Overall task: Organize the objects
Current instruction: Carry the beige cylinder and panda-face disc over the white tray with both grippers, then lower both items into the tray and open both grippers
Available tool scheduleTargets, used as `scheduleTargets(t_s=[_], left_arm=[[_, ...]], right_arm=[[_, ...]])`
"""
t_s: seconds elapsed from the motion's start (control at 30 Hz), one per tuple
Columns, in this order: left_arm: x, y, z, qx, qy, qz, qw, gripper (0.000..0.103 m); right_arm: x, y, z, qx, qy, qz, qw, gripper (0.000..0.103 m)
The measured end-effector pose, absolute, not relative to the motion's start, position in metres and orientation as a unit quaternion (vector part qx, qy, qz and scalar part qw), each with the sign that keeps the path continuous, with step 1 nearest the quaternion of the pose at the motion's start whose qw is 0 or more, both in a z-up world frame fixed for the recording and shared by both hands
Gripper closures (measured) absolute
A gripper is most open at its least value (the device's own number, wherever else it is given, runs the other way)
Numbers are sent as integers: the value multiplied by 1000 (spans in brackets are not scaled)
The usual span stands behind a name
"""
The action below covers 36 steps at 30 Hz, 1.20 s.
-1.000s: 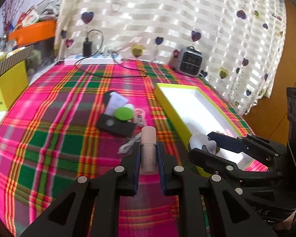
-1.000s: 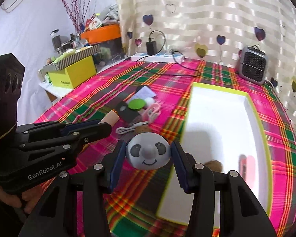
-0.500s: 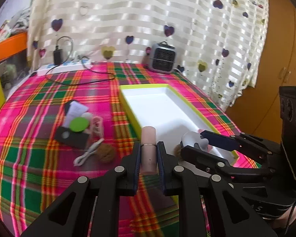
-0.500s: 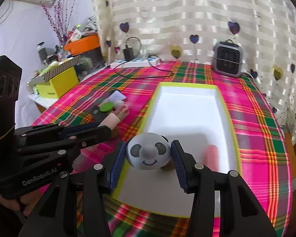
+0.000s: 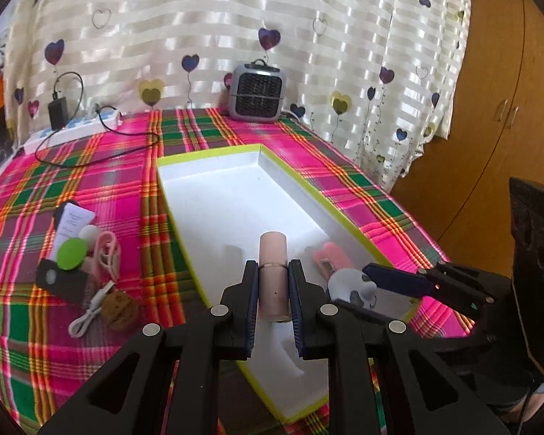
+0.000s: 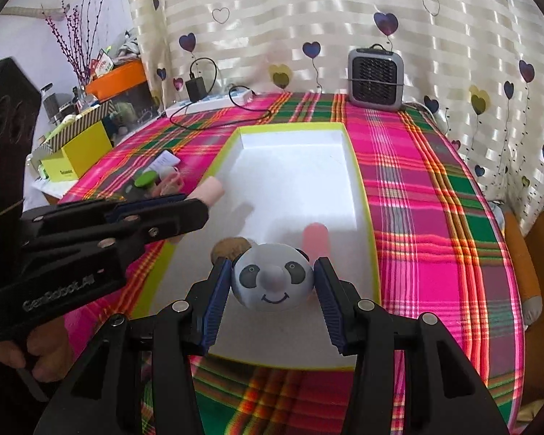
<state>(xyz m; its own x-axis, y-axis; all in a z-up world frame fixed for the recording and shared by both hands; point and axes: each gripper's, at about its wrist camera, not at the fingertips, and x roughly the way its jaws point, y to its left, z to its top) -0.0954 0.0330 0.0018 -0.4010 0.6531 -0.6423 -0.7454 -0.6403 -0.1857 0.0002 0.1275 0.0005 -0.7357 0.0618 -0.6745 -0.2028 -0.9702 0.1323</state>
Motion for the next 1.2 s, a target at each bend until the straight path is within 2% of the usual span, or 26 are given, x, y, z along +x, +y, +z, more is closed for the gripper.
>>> scheduleTargets(t_s=[0.9, 1.2], left_arm=[[-111, 58, -17, -385, 100, 826, 400, 87], [-111, 55, -14, -381, 85, 825, 408, 81]], right_arm=[[-7, 127, -6, -390, 52, 917, 64, 54], [-6, 126, -2, -381, 49, 921, 66, 54]])
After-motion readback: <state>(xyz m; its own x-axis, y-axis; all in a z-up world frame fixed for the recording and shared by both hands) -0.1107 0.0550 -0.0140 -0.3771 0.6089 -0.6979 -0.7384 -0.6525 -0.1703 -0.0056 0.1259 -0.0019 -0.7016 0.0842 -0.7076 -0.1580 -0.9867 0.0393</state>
